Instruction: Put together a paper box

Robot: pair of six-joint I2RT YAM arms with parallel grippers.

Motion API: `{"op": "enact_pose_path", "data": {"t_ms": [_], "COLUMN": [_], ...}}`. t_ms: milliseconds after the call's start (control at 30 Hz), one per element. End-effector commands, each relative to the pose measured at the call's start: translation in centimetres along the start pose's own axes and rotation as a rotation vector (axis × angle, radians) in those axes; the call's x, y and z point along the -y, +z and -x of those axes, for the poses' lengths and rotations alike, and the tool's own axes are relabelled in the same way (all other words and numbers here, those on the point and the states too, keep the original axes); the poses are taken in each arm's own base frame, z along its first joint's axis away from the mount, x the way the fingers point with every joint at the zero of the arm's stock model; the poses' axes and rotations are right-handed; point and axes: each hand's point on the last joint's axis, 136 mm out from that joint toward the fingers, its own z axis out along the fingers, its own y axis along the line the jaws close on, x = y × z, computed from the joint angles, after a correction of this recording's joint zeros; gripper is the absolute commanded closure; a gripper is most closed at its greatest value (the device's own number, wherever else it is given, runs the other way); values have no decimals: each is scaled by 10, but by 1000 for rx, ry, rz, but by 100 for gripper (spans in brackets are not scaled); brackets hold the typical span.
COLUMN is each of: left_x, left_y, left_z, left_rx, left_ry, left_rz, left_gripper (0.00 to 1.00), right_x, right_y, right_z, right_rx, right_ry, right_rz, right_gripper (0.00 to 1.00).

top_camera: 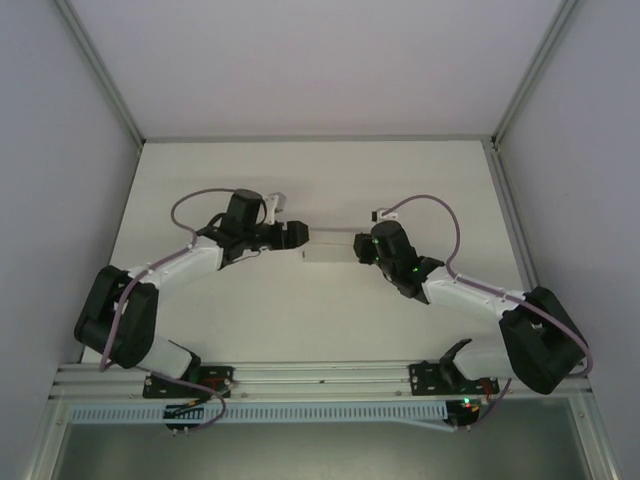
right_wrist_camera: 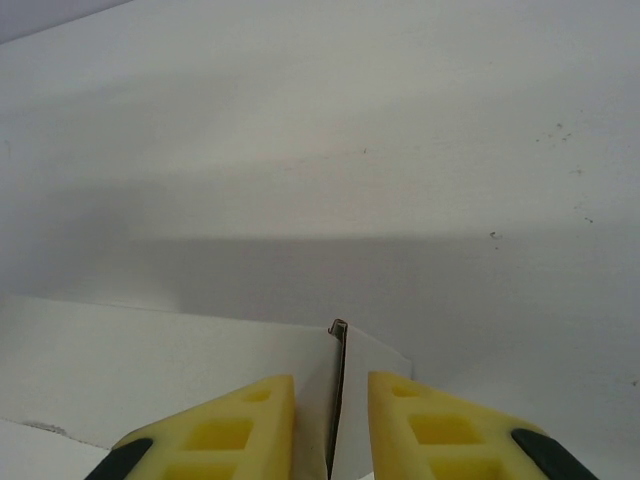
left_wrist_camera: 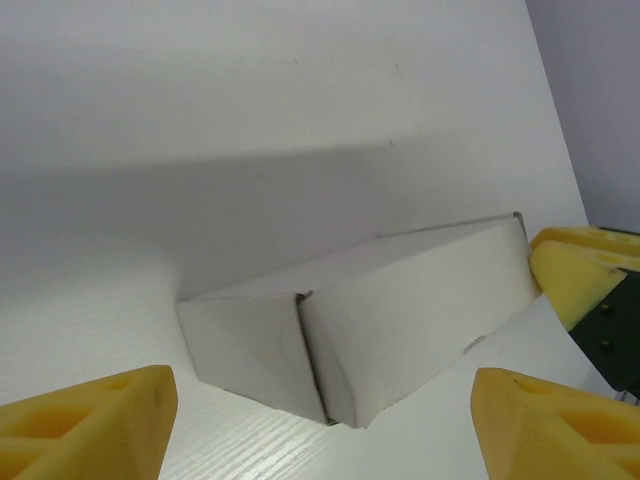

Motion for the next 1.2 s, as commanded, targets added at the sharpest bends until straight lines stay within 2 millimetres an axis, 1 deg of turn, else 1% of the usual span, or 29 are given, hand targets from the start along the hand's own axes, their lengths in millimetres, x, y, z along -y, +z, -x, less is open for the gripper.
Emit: {"op": "enact_pose_path", "data": {"t_ms": [0,133,233,467,500,600,767,867,967,1167], "left_x": [-2,5,1,-7,-7,-9,-20,-30,-42,-64], "left_y": [-3,6,10,20,22,28,34,38,44,56], "left_z": [0,-2,-7,-25,-28,-33,-46,-60,-76,-101], "left_rx": [-1,-23,-34,-78,-88,-108,-139,-171,-201,-253], "left_ry": [-21,-33,-37,-56,-59,-68,-82,-97,-130,-196], "left_rz": [-52,-128,-134,-158,-165,-187,-167,-148,-129,-88], "left_gripper": [23,27,33,38,42,47,51,56,59,71], "right_x": [12,14,15,20,20,23,28,30,36,51], "right_y": [4,4,5,6,6,7,6,7,9,11], "right_z": [-21,-21,-22,-27,-28,-32,-38,-44,-52,-68], "right_rx": [-71,-74,-78,-92,-93,-99,-108,-116,-128,-158], "right_ry": [-1,1,1,6,9,17,25,32,46,64], "right_rz": [-29,-36,-37,-48,-50,-56,-58,-52,-61,-90], "right_gripper": [75,75,75,75,75,75,76,77,77,79]}}
